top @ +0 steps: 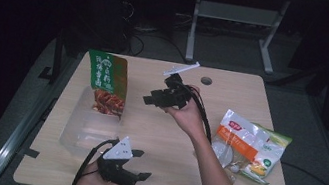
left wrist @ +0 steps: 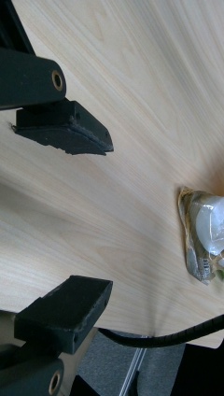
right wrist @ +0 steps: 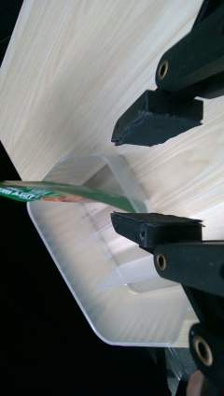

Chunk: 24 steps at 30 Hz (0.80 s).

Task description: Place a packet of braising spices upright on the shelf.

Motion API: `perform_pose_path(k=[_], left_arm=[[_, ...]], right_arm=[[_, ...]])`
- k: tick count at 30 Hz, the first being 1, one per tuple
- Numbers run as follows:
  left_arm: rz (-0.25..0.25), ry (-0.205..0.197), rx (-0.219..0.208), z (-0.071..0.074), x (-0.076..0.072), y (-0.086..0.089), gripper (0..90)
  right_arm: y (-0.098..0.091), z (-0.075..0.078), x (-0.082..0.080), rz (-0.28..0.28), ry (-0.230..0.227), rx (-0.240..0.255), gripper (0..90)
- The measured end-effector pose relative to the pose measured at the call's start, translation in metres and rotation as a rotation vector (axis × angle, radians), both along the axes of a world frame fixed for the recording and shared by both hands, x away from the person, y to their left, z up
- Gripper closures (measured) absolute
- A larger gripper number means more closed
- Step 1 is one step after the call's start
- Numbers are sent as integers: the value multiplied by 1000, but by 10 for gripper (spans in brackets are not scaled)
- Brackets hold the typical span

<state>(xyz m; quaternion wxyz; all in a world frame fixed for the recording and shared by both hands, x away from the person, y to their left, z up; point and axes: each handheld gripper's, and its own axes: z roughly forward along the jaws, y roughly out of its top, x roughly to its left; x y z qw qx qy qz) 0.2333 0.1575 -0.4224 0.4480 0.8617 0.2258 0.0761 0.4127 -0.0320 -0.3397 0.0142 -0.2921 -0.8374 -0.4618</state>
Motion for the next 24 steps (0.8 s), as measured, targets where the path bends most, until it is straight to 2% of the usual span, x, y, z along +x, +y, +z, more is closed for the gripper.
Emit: perform_pose_path(k=[4, 9, 22, 24], left_arm=[[5, 2, -8, -1, 0, -1, 277], [-2, -3, 9, 0, 0, 0, 276], [5, 4, -3, -1, -1, -1, 274], [-2, -6, 2, 0, 0, 0, 275]], right_arm=[[-15, -1, -5, -21, 4, -8, 527], [-33, -2, -11, -44, 10, -18, 521], [-82, -5, -30, -112, 37, -51, 500], [-91, -6, -33, -120, 36, -53, 499]])
